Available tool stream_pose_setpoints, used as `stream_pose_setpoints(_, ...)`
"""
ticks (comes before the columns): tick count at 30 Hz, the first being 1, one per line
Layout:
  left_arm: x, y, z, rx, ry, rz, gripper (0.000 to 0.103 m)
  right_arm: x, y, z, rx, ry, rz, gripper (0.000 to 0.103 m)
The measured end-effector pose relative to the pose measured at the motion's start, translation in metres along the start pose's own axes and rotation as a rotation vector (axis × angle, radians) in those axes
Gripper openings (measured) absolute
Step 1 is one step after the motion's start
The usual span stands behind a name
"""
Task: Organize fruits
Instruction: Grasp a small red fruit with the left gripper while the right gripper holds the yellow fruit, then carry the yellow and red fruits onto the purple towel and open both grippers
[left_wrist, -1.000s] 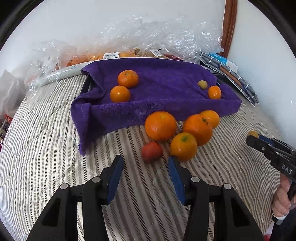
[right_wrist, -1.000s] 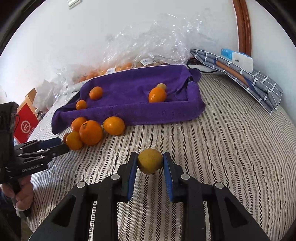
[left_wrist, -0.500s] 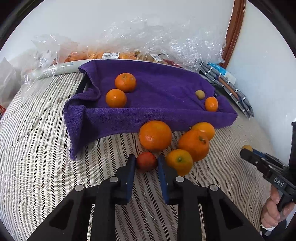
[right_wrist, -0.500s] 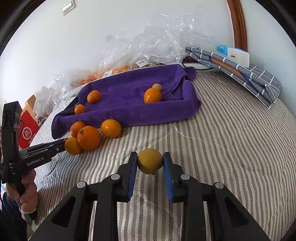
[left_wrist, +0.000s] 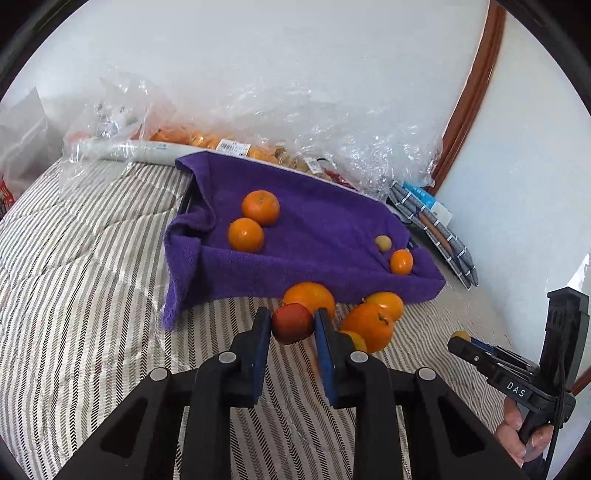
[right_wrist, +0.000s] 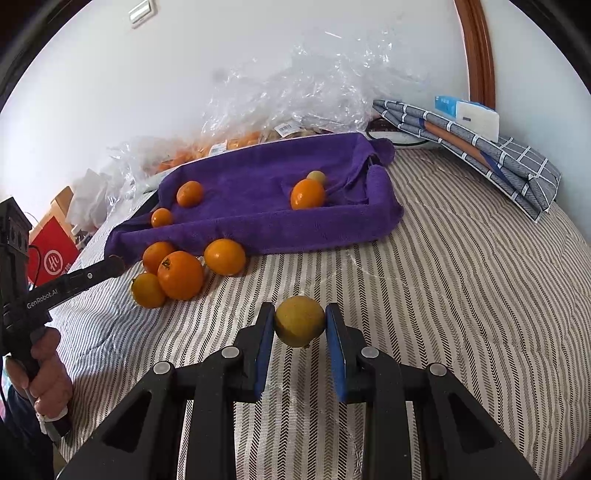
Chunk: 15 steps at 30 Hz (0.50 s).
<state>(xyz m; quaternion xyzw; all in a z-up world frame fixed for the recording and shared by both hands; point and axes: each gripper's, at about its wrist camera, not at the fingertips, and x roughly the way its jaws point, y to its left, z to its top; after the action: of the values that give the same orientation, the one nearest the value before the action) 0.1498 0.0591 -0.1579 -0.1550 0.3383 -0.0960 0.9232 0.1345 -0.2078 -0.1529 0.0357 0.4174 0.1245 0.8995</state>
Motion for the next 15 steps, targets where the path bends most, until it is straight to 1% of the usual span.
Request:
stream_pose_setpoints(3,-0.001,0.004,0.001,-0.016,-0.008,0.008,0.023,-0.003,-0.002,0.0,0.012,-0.016,0.002,0.028)
stream_pose_setpoints(8,-0.004,0.008,0.001,-0.039,-0.026,0.008,0.023,-0.008,-0.008,-0.001,0.037,-0.036,0.03,0.028)
stream_pose_setpoints(12,-0.008,0.008,0.0,-0.038,-0.05,0.003,0.023,-0.015,-0.008,-0.003,0.03,-0.037,-0.003,0.028)
stream_pose_setpoints(15,-0.009,0.01,0.002,-0.053,-0.046,-0.012,0.023,-0.023,-0.009,-0.004,0.038,-0.042,0.004,0.028)
